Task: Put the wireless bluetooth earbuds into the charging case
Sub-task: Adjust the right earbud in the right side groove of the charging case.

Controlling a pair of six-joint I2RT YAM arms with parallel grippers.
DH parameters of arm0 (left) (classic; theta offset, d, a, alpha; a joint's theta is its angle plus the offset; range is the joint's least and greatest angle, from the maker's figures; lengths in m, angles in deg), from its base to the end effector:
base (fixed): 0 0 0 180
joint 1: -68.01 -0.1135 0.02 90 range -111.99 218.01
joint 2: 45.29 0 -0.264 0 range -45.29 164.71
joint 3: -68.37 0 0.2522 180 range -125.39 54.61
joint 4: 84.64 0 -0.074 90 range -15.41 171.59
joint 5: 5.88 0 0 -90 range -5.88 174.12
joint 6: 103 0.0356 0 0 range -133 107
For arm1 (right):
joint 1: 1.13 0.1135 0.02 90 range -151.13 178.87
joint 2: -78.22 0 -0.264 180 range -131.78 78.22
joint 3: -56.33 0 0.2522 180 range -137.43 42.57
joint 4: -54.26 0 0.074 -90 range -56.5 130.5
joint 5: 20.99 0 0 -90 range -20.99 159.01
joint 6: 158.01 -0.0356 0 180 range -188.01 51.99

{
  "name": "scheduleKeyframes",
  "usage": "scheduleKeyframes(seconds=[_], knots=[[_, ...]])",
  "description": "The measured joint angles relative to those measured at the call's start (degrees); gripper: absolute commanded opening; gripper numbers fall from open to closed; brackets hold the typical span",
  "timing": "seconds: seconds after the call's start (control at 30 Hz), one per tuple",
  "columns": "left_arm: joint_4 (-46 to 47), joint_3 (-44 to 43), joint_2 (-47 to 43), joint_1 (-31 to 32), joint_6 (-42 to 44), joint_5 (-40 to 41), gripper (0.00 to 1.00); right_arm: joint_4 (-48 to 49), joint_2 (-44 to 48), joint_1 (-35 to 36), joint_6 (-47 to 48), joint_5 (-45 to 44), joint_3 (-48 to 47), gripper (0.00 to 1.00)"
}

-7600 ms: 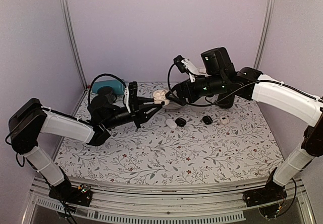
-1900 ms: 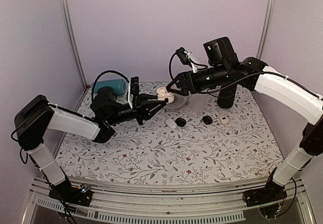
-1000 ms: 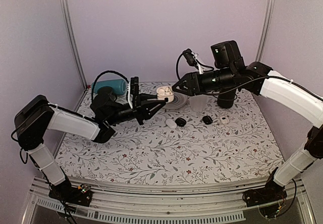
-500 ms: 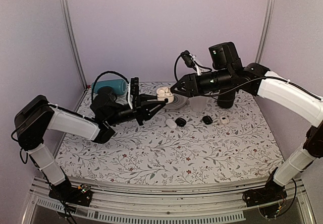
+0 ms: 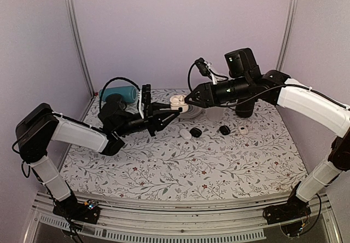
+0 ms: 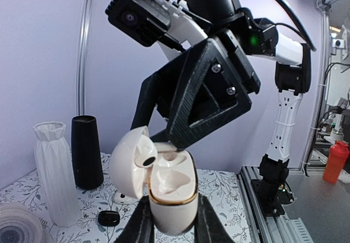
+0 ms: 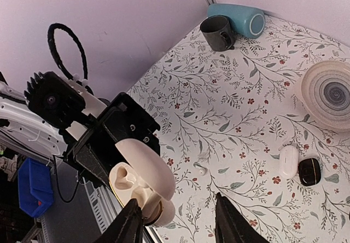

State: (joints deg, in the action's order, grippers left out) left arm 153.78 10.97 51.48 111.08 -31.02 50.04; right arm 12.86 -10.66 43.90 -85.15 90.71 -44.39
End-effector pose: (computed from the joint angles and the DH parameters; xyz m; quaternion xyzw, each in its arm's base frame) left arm 0.2376 -0.2494 0.2495 0.3533 0.4899 -0.5422 0.5841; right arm 0.2414 0.2603 0.3764 -0.2965 0.8008 0.3945 0.3394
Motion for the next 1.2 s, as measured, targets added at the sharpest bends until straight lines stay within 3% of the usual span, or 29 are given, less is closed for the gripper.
scheduleKeyframes(seconds=[0.4, 0.57, 1.2], knots=[[0.0, 0.0, 0.0, 0.0, 0.5, 1.4, 0.00, 0.3, 0.1, -0.1, -0.1, 1.2, 0.0, 0.45], [-0.1, 0.0, 0.0, 0.0, 1.2, 2.7, 0.00, 0.7, 1.4, -0.1, -1.5, 0.4, 0.0, 0.32], [-3.9, 0.1, -0.6, 1.4, 8.6, 10.0, 0.00, -6.5, -1.5, 3.5, -3.4, -15.5, -7.3, 0.20]])
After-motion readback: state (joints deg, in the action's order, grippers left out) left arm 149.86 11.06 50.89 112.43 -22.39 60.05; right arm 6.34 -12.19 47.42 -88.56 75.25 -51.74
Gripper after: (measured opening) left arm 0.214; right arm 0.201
